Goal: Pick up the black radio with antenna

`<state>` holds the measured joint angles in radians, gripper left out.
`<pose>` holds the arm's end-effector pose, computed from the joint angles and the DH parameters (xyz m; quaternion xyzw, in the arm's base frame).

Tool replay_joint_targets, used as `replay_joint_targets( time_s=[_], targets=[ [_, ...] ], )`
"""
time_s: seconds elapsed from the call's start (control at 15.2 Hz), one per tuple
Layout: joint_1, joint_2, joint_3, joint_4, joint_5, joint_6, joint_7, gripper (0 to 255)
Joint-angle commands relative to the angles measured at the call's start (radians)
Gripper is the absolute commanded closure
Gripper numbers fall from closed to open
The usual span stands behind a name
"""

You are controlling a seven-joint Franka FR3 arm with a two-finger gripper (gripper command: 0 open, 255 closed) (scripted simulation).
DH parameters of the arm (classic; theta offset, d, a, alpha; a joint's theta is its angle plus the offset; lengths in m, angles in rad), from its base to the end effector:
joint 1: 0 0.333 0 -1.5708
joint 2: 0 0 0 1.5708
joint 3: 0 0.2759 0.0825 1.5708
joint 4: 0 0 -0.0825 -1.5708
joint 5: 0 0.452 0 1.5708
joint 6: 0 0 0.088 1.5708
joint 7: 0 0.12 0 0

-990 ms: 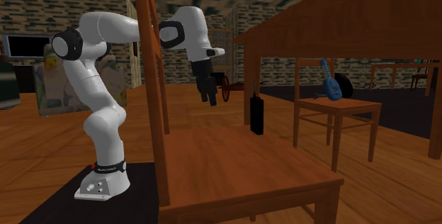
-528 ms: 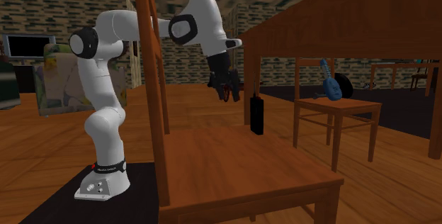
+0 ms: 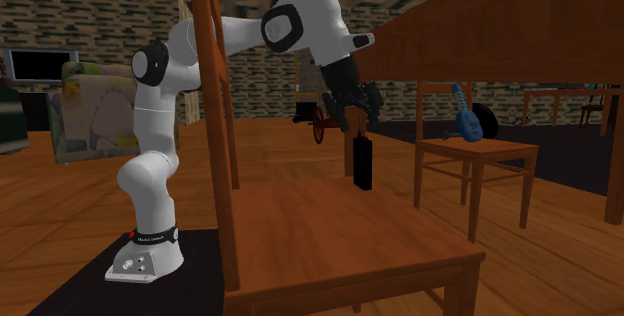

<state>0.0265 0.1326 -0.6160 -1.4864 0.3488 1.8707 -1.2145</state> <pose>0.5967 -0.3363 0.5808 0.9402 0.2820 0.1896 0.0236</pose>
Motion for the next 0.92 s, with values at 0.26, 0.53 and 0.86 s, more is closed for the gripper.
replay_joint_targets(
  time_s=[0.26,0.53,0.86],
  targets=[
    [-0.004,0.017,0.003,-0.041,0.025,0.058,-0.04,0],
    [0.0,0.011,0.005,-0.082,0.025,0.093,-0.048,0],
    [0.0,0.013,0.005,-0.08,0.026,0.093,-0.048,255]
  ],
)
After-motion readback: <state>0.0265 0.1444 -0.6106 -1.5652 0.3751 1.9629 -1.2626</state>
